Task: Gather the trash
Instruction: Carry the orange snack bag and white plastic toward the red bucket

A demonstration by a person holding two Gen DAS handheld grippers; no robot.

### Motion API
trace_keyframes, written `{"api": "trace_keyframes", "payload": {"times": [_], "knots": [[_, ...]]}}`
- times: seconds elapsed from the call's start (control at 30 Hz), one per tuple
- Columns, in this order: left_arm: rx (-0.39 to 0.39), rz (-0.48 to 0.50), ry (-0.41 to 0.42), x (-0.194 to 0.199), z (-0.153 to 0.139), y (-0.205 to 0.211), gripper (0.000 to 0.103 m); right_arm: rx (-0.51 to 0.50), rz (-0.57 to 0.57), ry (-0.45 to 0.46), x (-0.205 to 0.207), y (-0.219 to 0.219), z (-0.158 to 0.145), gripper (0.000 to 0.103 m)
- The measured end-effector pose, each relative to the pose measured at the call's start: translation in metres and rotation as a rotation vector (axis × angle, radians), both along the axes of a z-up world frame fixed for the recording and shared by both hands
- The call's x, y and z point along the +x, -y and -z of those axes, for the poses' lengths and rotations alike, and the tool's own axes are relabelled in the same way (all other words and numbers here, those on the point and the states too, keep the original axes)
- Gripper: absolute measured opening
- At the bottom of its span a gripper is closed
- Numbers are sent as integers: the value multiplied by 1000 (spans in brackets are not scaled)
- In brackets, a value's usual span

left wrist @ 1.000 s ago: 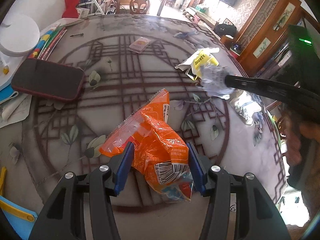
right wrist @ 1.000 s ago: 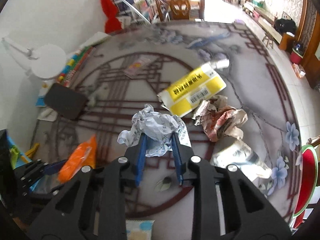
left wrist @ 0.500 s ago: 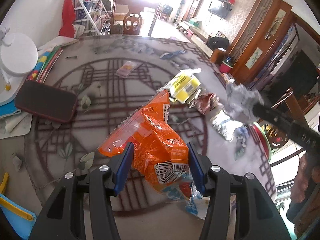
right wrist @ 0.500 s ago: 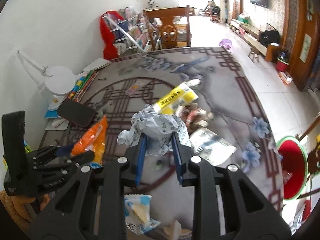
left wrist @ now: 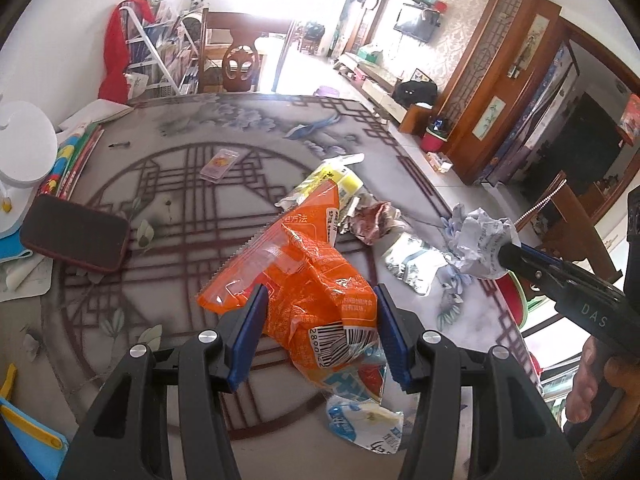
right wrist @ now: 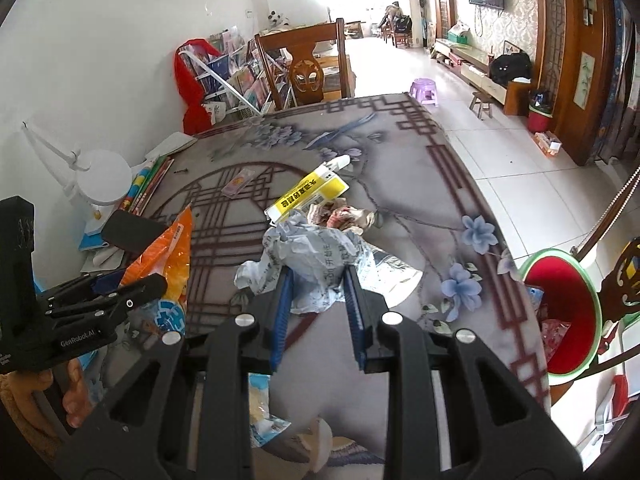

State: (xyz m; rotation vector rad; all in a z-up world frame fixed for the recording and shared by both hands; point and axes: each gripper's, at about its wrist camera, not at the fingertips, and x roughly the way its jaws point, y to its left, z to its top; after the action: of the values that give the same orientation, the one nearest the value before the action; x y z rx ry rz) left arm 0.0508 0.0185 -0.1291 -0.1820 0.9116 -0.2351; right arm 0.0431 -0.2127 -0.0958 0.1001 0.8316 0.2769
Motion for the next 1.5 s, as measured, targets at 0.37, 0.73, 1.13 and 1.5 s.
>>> {"api": "trace_keyframes", "payload": {"times": [0.37, 0.73, 1.13, 1.5], "knots": [[7, 12, -4, -2, -1, 20, 51, 15, 21, 1, -5, 24, 0, 26], [13, 36, 4, 1, -5, 52, 51, 26, 42, -9, -7, 56, 3, 26], [25, 15, 10, 5, -10, 91, 51, 46, 35, -17, 4, 99, 6, 26], [32, 3, 6, 11, -10, 138, 51, 54, 29, -24, 12, 145, 10, 26]]}}
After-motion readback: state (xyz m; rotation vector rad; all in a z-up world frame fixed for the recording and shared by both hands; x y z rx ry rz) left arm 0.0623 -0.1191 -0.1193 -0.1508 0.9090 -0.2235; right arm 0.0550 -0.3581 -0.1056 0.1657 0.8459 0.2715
